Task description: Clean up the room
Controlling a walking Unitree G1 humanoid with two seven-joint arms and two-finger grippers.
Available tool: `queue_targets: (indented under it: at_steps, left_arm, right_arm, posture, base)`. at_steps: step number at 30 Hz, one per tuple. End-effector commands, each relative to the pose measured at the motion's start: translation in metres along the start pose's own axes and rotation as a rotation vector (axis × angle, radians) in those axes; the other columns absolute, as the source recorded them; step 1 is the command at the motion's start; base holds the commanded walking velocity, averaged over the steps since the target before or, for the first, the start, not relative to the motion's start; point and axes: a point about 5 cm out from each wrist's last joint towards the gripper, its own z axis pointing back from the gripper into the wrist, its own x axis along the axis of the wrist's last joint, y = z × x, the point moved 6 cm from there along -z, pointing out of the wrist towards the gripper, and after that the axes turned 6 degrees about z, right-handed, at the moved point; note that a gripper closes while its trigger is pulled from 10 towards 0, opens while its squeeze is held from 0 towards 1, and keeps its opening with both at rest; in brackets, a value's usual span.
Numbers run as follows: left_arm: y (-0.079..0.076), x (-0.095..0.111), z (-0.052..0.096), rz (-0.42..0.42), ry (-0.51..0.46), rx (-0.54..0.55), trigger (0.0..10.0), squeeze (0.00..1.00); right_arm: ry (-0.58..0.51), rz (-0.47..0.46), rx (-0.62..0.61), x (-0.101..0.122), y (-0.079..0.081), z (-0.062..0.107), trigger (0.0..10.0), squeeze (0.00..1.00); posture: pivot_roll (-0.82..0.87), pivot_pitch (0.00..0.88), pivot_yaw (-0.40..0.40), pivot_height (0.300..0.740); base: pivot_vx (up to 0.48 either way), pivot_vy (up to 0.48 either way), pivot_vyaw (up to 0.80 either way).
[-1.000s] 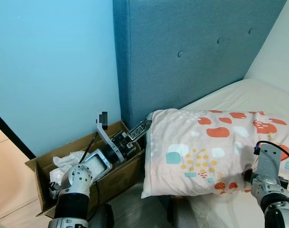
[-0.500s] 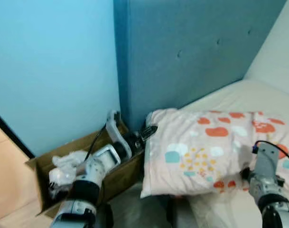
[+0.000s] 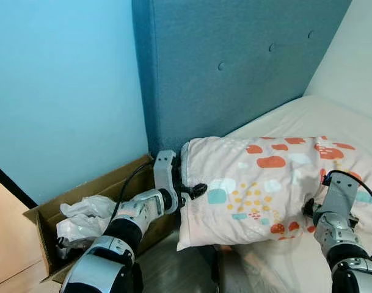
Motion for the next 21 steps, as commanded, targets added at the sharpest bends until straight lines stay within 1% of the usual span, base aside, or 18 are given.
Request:
queue_targets:
  at_steps: [1, 2, 4, 5, 6, 7, 8, 9, 10, 12, 13, 15, 16, 17, 18, 19, 20, 21]
  left_arm:
    - [0.002, -0.014, -0.003, -0.053, 0.046, 0.033, 10.0, 0.0]
    - [0.002, -0.014, -0.003, -0.053, 0.046, 0.033, 10.0, 0.0]
    - [0.011, -0.027, -0.003, -0.075, 0.076, 0.092, 10.0, 0.0]
    - [0.011, -0.027, -0.003, -0.075, 0.076, 0.092, 10.0, 0.0]
    - [0.015, -0.032, -0.002, -0.068, 0.082, 0.118, 10.0, 0.0]
    - [0.017, -0.034, -0.002, -0.048, 0.074, 0.142, 10.0, 0.0]
    - [0.017, -0.034, -0.002, -0.048, 0.074, 0.142, 10.0, 0.0]
    - [0.017, -0.033, -0.002, -0.038, 0.063, 0.149, 10.0, 0.0]
    - [0.017, -0.033, -0.002, -0.038, 0.063, 0.149, 10.0, 0.0]
    - [0.023, -0.028, -0.001, -0.013, 0.031, 0.188, 10.0, 0.0]
    - [0.023, -0.028, -0.001, -0.013, 0.031, 0.188, 10.0, 0.0]
    - [0.033, -0.022, 0.002, 0.014, -0.009, 0.246, 10.0, 0.0]
    - [0.033, -0.022, 0.002, 0.014, -0.009, 0.246, 10.0, 0.0]
    - [0.04, -0.018, 0.005, 0.033, -0.034, 0.281, 10.0, 0.0]
    - [0.04, -0.018, 0.005, 0.033, -0.034, 0.281, 10.0, 0.0]
    - [0.045, -0.014, 0.008, 0.052, -0.058, 0.309, 10.0, 0.0]
    - [0.045, -0.014, 0.008, 0.052, -0.058, 0.309, 10.0, 0.0]
    - [0.049, -0.012, 0.01, 0.063, -0.074, 0.327, 10.0, 0.0]
  right_arm:
    - [-0.017, -0.042, 0.076, 0.0, 0.02, 0.004, 10.0, 0.0]
    - [-0.017, -0.042, 0.076, 0.0, 0.02, 0.004, 10.0, 0.0]
    - [-0.086, -0.093, 0.168, 0.007, 0.04, 0.011, 10.0, 0.0]
    - [-0.086, -0.093, 0.168, 0.007, 0.04, 0.011, 10.0, 0.0]
    - [-0.128, -0.105, 0.223, 0.011, 0.05, 0.017, 10.0, 0.0]
    - [-0.174, -0.145, 0.291, 0.015, 0.061, 0.026, 10.0, 0.0]
    - [-0.174, -0.145, 0.291, 0.015, 0.061, 0.026, 10.0, 0.0]
    - [-0.185, -0.187, 0.317, 0.015, 0.064, 0.029, 10.0, 0.0]
    - [-0.185, -0.187, 0.317, 0.015, 0.064, 0.029, 10.0, 0.0]
    - [-0.194, -0.164, 0.356, 0.013, 0.07, 0.034, 10.0, 0.0]
    - [-0.194, -0.164, 0.356, 0.013, 0.07, 0.034, 10.0, 0.0]
    - [-0.201, -0.137, 0.375, 0.011, 0.074, 0.037, 10.0, 0.0]
    - [-0.201, -0.137, 0.375, 0.011, 0.074, 0.037, 10.0, 0.0]
    - [-0.2, -0.135, 0.379, 0.01, 0.074, 0.038, 10.0, 0.0]
    - [-0.2, -0.135, 0.379, 0.01, 0.074, 0.038, 10.0, 0.0]
    - [-0.199, -0.137, 0.381, 0.009, 0.075, 0.039, 10.0, 0.0]
    - [-0.199, -0.137, 0.381, 0.009, 0.075, 0.039, 10.0, 0.0]
    - [-0.2, -0.141, 0.385, 0.008, 0.074, 0.041, 10.0, 0.0]
  posture:
    - [-0.13, 0.223, -0.005, 0.598]
    - [-0.13, 0.223, -0.005, 0.598]
    - [-0.15, 0.233, 0.006, 0.598]
    - [-0.15, 0.233, 0.006, 0.598]
    - [-0.16, 0.24, 0.013, 0.598]
    - [-0.17, 0.245, 0.015, 0.598]
    - [-0.17, 0.245, 0.015, 0.598]
    - [-0.17, 0.245, 0.015, 0.598]
    - [-0.17, 0.245, 0.015, 0.598]
    - [-0.18, 0.244, 0.011, 0.598]
    - [-0.18, 0.244, 0.011, 0.598]
    - [-0.19, 0.245, 0.009, 0.598]
    - [-0.19, 0.245, 0.009, 0.598]
    - [-0.19, 0.247, 0.007, 0.598]
    - [-0.19, 0.247, 0.007, 0.598]
    - [-0.19, 0.25, 0.008, 0.598]
    - [-0.19, 0.25, 0.008, 0.598]
    - [-0.19, 0.25, 0.008, 0.598]
  base:
    - [0.0, 0.0, 0.0]
    - [0.0, 0.0, 0.0]
    - [0.0, 0.0, 0.0]
    - [0.0, 0.0, 0.0]
    - [0.0, 0.0, 0.0]
    - [0.0, 0.0, 0.0]
    - [0.0, 0.0, 0.0]
    - [0.0, 0.0, 0.0]
    - [0.0, 0.0, 0.0]
    - [0.0, 0.0, -0.74]
    - [0.0, 0.0, -0.74]
    - [0.0, 0.0, -0.37]
    - [0.0, 0.0, 0.0]
    - [0.0, 0.0, 0.0]
    - [0.0, 0.0, 0.0]
    - [0.0, 0.0, 0.0]
    - [0.0, 0.0, 0.0]
    - [0.0, 0.0, 0.0]
